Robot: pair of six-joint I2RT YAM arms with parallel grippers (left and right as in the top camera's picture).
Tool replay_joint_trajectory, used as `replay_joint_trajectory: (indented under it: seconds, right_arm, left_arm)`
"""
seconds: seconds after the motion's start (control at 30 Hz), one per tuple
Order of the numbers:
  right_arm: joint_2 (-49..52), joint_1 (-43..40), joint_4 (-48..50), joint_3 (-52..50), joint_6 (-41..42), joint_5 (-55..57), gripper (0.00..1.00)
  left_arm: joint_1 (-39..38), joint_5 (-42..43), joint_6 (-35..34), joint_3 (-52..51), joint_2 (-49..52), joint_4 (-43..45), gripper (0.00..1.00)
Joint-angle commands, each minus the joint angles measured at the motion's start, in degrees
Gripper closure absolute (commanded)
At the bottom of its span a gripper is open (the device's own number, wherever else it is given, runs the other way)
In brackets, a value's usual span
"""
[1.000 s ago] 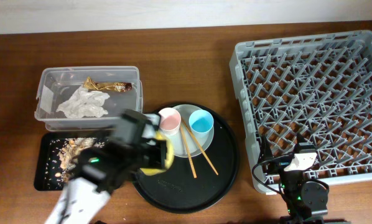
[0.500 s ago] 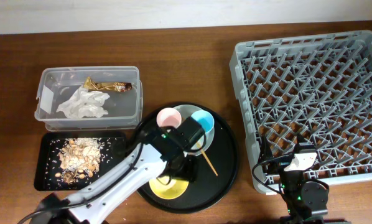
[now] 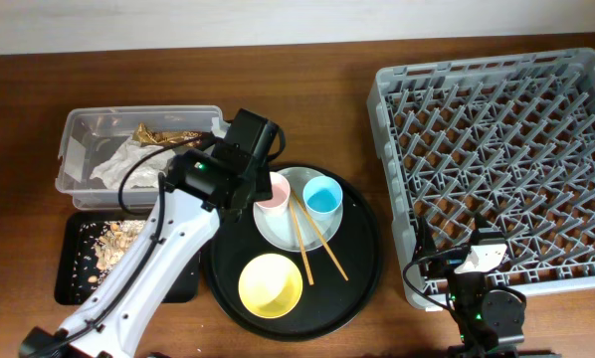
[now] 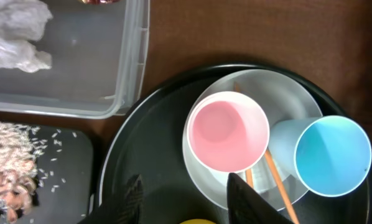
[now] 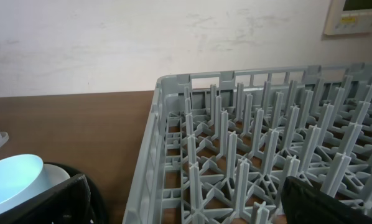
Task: Sort waste into correct bins and load items into the dishwasher rack
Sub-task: 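Set the empty yellow bowl back on the round tray, then grasp the pink cup with the left gripper and lift it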
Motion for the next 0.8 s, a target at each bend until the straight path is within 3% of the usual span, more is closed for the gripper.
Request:
replay_joint_trajectory:
  seconds: [0.0,0.07,0.27,0.77]
  right_arm:
    - [-0.31,0.26,-0.33,-0.31,0.44,0.68,0.01]
    - [-0.31,0.26,-0.33,-0.31,0.44,0.68,0.01]
    - [-0.31,0.26,-0.33,-0.31,0.44,0.68,0.01]
    - [-0.31,0.26,-0.33,-0.31,0.44,0.68,0.01]
  left_arm:
    - [0.26,1.07,0.22,-3.52,1.88,4.11,0.59]
    - [0.26,4.90,-0.85,-4.13,4.42,5.42,0.59]
    - [0.26,4.96,-0.87,-4.24,12.74,6.05,0.58]
    - [0.22,4.83,-0.85,-4.31,12.81,6.45,0.58]
